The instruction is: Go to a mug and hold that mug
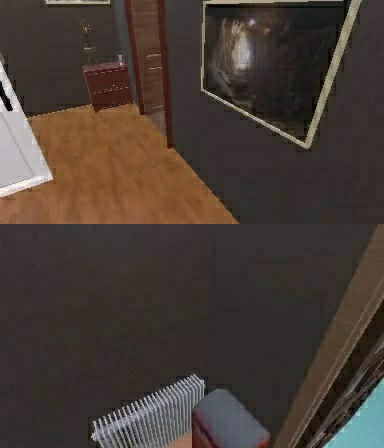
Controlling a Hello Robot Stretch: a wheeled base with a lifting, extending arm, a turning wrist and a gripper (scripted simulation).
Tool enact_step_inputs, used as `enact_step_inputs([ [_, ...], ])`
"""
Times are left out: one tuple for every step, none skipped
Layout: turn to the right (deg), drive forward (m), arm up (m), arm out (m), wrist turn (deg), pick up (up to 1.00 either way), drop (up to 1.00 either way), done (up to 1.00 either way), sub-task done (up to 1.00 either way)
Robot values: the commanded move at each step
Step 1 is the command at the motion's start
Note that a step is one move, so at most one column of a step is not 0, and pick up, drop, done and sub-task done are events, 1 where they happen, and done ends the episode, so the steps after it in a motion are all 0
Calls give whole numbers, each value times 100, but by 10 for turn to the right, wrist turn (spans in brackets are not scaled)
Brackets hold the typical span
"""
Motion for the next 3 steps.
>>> enact_step_inputs([
  [-210, 0, 0, 0, 0, 0, 0, 0, 0],
  [0, 100, 0, 0, 0, 0, 0, 0, 0],
  [-30, 0, 0, 0, 0, 0, 0, 0, 0],
])
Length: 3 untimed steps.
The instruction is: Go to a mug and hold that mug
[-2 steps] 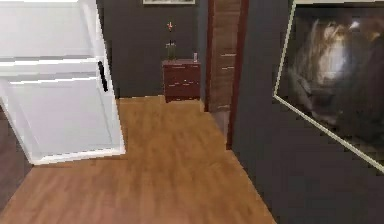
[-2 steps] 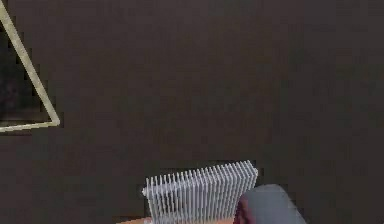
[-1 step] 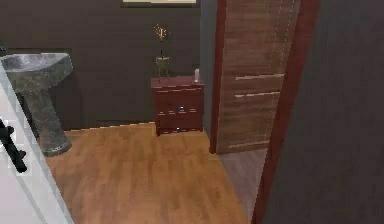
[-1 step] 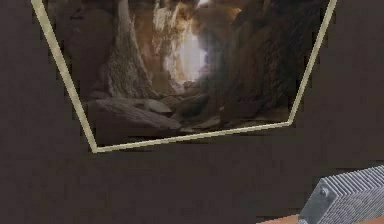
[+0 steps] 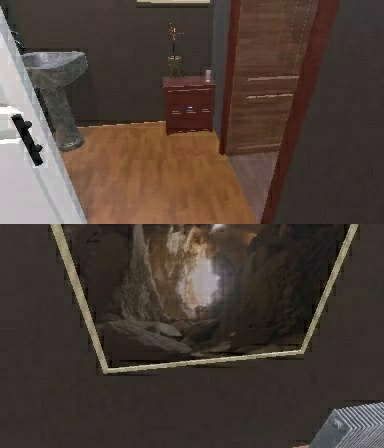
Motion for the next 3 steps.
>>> enact_step_inputs([
  [0, 85, 0, 0, 0, 0, 0, 0, 0],
  [450, 0, 0, 0, 0, 0, 0, 0, 0],
  [30, 0, 0, 0, 0, 0, 0, 0, 0],
])
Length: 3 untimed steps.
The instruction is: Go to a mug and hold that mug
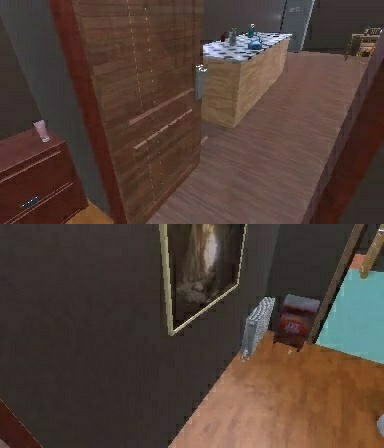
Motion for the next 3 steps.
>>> enact_step_inputs([
  [0, 85, 0, 0, 0, 0, 0, 0, 0],
  [450, 0, 0, 0, 0, 0, 0, 0, 0],
  [90, 0, 0, 0, 0, 0, 0, 0, 0],
])
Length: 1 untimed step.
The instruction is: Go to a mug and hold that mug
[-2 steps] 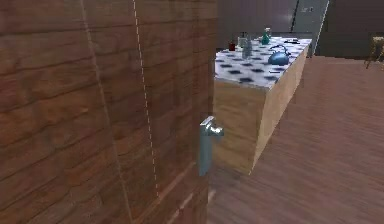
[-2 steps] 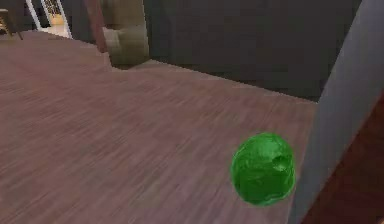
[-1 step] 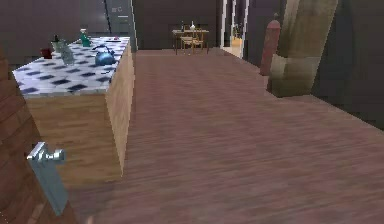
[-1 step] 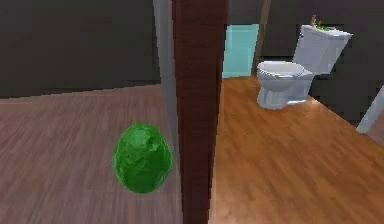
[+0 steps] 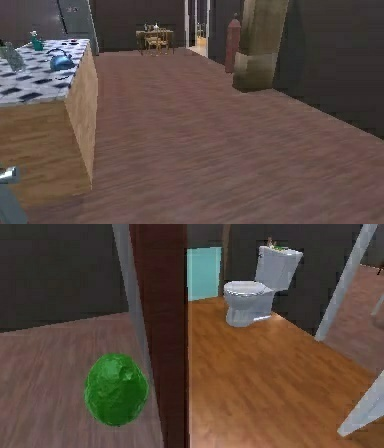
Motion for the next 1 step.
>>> enact_step_inputs([
  [0, 100, 0, 0, 0, 0, 0, 0, 0],
])
